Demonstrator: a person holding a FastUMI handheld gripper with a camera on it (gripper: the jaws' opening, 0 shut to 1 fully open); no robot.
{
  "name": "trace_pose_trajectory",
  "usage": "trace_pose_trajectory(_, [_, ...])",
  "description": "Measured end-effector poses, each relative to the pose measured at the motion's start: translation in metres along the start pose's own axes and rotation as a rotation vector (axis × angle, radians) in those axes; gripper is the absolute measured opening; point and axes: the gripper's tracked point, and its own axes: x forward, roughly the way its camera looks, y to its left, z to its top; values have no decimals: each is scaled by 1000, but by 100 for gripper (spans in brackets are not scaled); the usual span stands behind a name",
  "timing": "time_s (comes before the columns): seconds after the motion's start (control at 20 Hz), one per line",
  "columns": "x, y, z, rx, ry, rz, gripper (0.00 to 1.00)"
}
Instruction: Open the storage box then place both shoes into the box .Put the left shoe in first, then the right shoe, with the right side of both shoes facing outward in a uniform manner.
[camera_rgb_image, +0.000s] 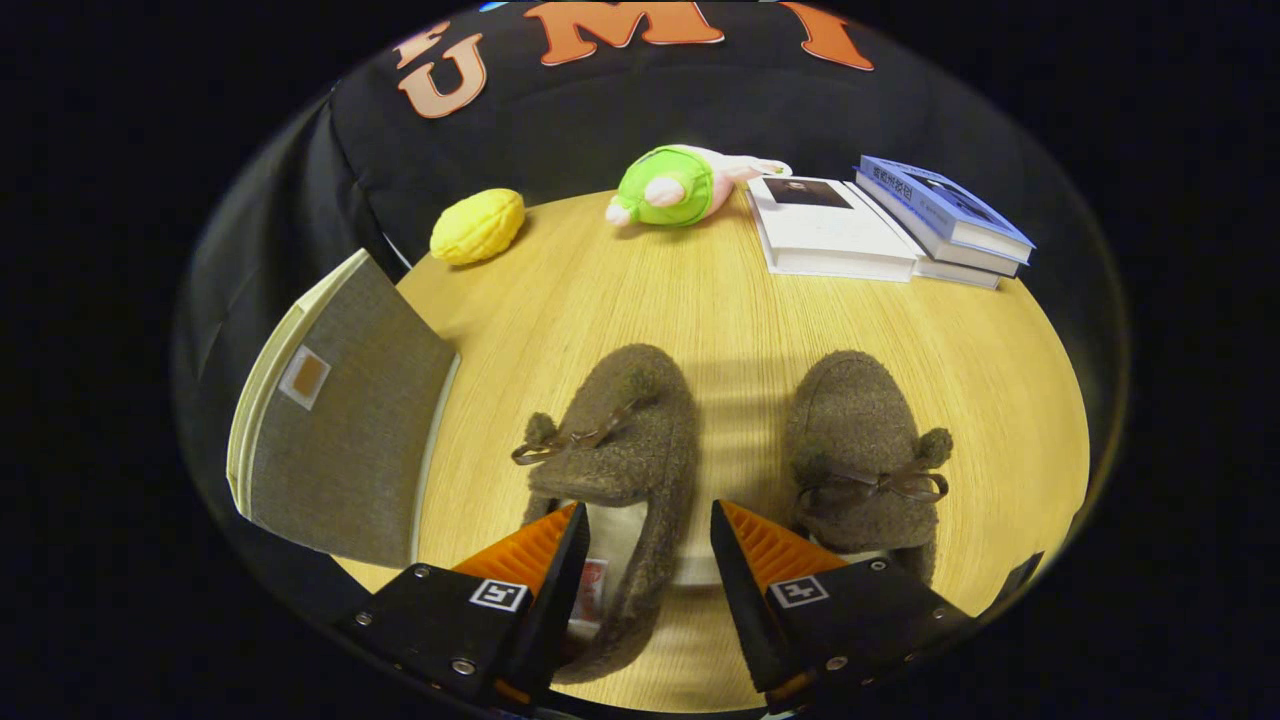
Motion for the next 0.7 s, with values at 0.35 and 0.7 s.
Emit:
trace_pose_trajectory(0.35, [16,2,-5,115,22,9,27])
trace_pose_trajectory(0.7, [3,6,3,201,12,34,4])
